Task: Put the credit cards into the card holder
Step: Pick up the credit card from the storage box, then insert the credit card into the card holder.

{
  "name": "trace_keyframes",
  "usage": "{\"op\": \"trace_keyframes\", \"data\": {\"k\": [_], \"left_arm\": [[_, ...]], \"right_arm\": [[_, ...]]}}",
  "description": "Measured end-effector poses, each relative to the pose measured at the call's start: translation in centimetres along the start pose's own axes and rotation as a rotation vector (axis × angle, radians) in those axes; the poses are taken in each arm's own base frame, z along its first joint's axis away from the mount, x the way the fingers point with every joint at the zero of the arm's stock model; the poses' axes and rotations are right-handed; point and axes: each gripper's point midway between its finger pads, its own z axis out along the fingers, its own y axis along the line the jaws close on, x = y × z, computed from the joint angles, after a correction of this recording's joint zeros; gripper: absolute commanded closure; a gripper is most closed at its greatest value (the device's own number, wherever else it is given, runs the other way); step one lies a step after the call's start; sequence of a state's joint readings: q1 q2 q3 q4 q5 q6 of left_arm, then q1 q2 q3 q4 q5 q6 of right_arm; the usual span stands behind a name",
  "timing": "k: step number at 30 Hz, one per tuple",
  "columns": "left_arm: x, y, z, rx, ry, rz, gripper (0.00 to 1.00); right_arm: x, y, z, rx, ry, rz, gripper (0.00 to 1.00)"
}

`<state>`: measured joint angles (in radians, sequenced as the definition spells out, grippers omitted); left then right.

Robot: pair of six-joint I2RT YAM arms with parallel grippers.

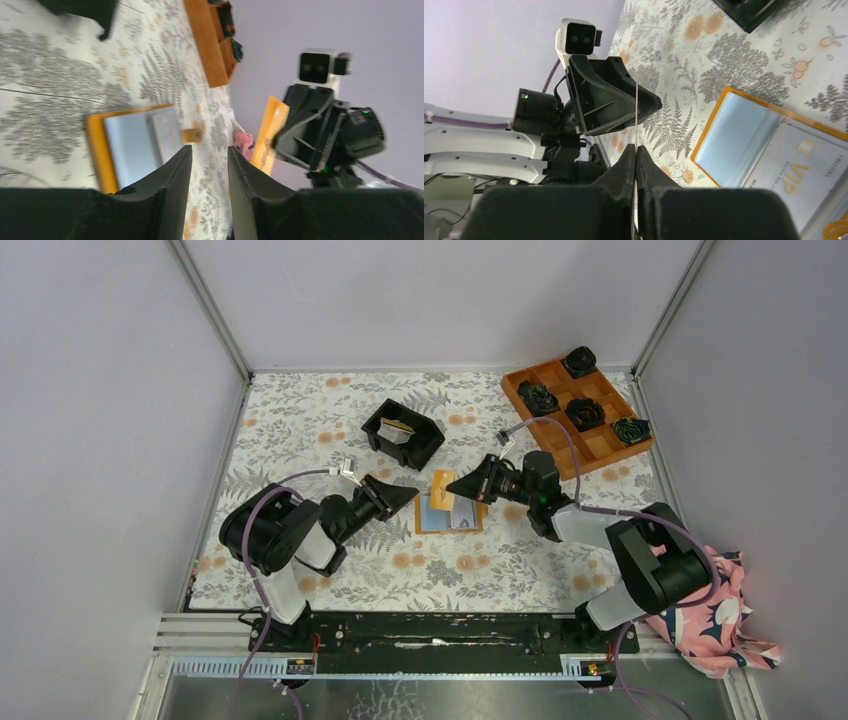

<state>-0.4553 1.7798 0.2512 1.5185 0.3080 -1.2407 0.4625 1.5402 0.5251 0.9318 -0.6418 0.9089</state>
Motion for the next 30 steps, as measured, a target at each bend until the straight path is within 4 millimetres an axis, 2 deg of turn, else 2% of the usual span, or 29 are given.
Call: {"op": "trace_keyframes", "data": {"k": [3, 8, 15, 19, 30], "left_arm": [[-0.4, 1.4, -0.4, -0.049, -0.015, 0.015, 0.61], [0.0, 3.5, -0.7, -0.129, 0.007, 0.067, 0.73], [0.2, 5.5, -0.6, -0.240, 0.048, 0.149, 0.85], [0.5, 6.3, -0.4, -0.297, 0.077, 0.198, 0.88], [2.1, 7.5, 0.5, -0.397, 0.159, 0.299, 0.94]], "right_arm": [[-0.5, -0.3, 0.1, 0.057, 0.013, -0.041, 1.00], [-0.7, -1.9, 0.3, 0.167, 0.067, -0.077, 1.00], [1.9, -6.3, -0.1, 0.315, 0.182, -0.032, 1.00], [3.3, -8.1, -0.5, 0.367, 0.234, 0.000, 1.00], [3.3, -9.8, -0.4, 0.405, 0.258, 0.019, 1.00]]}}
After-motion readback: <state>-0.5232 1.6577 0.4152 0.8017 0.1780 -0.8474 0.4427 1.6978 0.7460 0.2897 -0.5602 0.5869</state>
